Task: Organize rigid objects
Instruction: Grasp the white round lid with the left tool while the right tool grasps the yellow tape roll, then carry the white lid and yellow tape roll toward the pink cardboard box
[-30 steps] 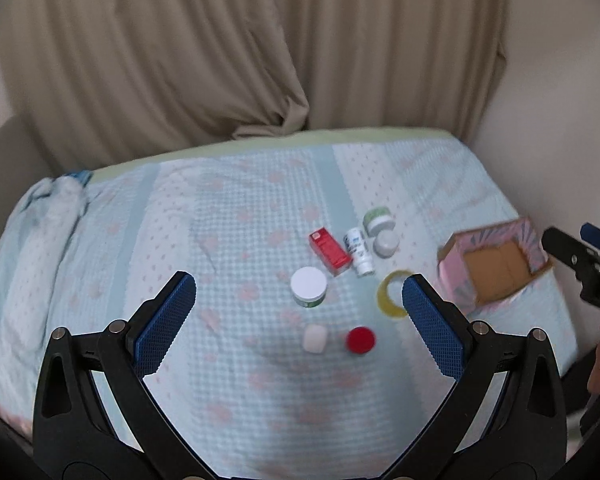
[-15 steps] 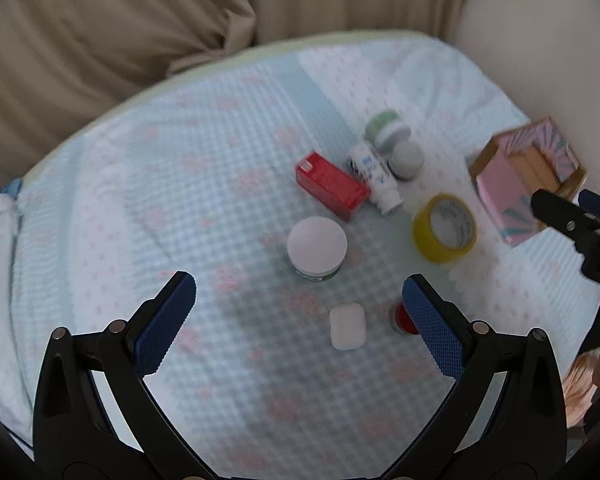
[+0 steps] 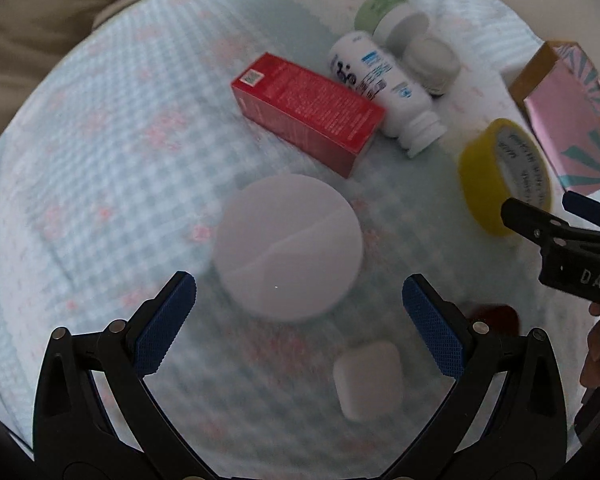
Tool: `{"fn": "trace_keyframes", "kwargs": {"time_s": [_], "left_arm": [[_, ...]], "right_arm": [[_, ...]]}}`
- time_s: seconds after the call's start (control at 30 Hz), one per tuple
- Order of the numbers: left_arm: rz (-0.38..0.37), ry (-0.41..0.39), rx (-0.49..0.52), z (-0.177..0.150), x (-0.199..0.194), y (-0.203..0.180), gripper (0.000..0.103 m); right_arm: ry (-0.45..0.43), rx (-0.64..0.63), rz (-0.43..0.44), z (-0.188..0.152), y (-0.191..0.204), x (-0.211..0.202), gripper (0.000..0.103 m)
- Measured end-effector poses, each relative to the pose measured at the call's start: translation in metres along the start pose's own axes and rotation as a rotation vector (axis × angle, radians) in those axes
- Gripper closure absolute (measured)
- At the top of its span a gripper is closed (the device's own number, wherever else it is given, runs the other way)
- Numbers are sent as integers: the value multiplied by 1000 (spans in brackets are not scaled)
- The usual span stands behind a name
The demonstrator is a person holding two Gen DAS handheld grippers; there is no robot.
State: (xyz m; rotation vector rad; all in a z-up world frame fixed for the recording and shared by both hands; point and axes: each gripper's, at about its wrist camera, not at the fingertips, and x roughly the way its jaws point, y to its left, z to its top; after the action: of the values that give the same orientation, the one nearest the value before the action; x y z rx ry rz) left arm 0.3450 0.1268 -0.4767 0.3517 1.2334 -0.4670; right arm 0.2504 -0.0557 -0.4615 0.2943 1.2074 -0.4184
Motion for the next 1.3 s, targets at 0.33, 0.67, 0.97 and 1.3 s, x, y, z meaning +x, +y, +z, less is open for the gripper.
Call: {"fn": "trace_keyframes", "kwargs": {"time_s": [0.33, 0.67, 0.97, 1.3], "left_arm": [[1, 14, -7, 11, 30, -5, 24], [24, -2, 6, 14, 31, -5, 34], [44, -17, -43, 13, 13, -2, 34], [58, -135, -79, 12, -96, -9, 34]], "right_arm": [[30, -45, -6, 22, 3, 28, 2], [40, -59, -5, 25, 2, 28, 7], [28, -67, 6, 36, 7, 31, 7], [-94, -115, 48, 45, 9, -67, 7]]}}
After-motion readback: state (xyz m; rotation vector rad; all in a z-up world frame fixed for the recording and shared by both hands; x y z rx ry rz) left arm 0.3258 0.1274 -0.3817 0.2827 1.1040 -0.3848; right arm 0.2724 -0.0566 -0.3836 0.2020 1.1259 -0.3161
